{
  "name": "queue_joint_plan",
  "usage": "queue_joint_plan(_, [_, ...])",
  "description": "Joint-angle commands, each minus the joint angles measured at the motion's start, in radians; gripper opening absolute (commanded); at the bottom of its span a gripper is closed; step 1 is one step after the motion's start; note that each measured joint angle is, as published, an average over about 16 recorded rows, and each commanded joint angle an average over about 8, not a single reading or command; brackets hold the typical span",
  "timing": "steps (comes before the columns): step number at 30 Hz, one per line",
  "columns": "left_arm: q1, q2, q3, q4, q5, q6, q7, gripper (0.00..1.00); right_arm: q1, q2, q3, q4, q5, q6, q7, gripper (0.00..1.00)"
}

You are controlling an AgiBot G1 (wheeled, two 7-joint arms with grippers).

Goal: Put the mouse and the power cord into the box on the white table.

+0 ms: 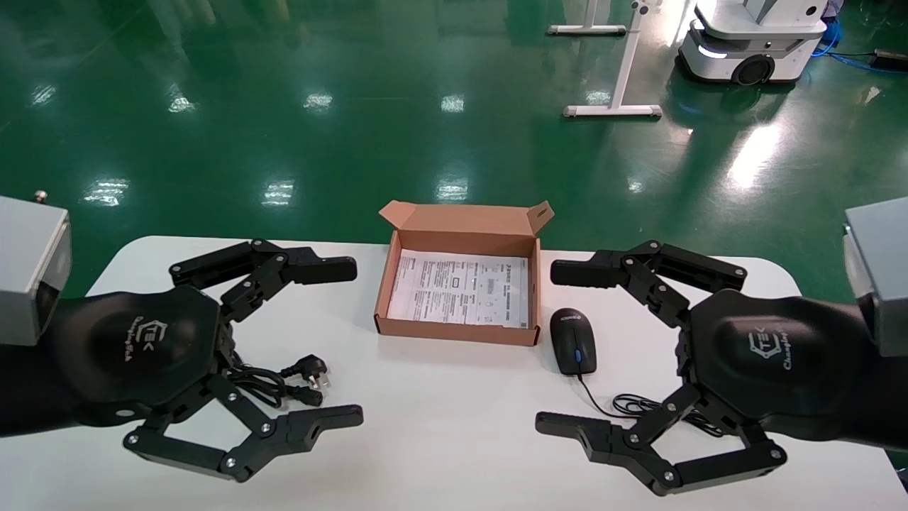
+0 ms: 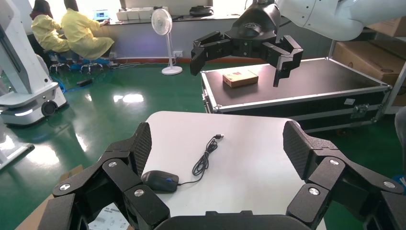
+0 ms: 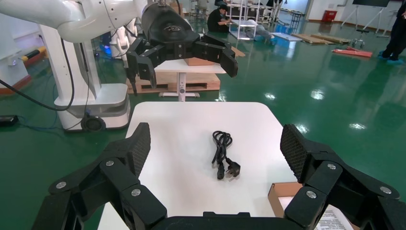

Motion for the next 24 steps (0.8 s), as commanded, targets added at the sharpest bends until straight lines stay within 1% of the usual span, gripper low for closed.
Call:
queue_joint_plan(1, [0.000, 0.000, 0.000, 0.000, 0.000, 0.000, 0.000, 1.00, 0.000, 0.000, 0.000, 0.000, 0.000, 0.000, 0.000, 1.00])
queue_joint_plan(24, [0.000, 0.000, 0.000, 0.000, 0.000, 0.000, 0.000, 1.00, 0.000, 0.000, 0.000, 0.000, 0.000, 0.000, 0.000, 1.00])
